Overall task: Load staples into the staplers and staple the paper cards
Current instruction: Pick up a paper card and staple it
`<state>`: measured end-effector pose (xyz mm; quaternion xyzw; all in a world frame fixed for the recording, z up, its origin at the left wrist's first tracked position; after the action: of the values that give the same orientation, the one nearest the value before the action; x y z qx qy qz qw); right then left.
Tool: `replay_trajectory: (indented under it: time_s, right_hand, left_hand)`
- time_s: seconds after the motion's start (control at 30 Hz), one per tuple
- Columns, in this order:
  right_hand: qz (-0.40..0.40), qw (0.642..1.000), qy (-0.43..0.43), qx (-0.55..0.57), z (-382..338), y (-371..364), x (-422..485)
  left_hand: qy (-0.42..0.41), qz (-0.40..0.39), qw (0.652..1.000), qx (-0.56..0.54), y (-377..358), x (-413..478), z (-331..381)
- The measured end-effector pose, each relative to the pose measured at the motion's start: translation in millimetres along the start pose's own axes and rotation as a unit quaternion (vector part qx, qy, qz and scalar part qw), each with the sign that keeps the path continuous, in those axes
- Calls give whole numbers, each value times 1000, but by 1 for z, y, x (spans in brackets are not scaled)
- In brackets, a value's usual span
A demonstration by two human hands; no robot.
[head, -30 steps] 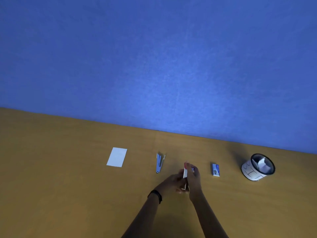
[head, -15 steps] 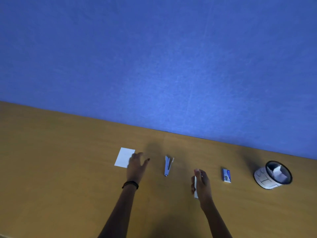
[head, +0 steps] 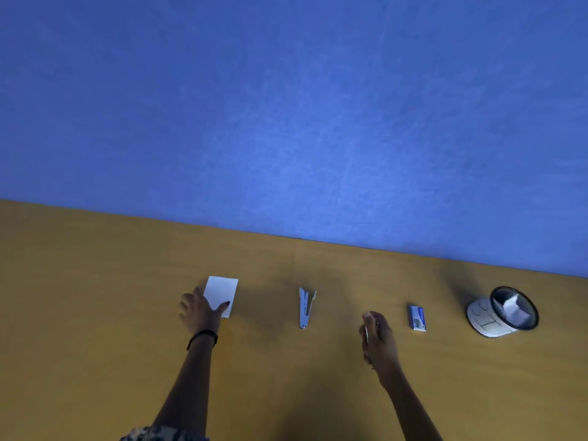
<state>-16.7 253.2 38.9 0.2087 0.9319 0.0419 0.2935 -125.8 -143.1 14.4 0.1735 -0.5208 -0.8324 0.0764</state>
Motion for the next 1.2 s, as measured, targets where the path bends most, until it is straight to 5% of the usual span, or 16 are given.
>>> replay_trajectory:
  time_s: [0.7, 0.9, 1.2]
  right_hand:
    - [21, 999, -26, 19, 14, 22, 2]
    - [27, 999, -21, 22, 23, 29, -9]
    - [13, 999, -12, 48, 37, 40, -34]
  left_hand:
    - [-34, 15, 998, -58, -12, -52, 16]
    - [-100, -20, 929, -354, -9, -91, 61]
    - [-211, -191, 863, -418, -19, -160, 139]
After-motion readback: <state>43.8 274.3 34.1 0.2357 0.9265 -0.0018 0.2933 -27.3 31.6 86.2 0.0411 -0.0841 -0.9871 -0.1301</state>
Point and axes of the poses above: each hand's wrist, its own x-axis towards the middle knuckle, its own y-axis out of the back of the hand, z = x × y, the point moved 9 cm from there along x, towards the middle knuckle, and after that the axes turned 10 degrees about -y, right-handed, at the moved point
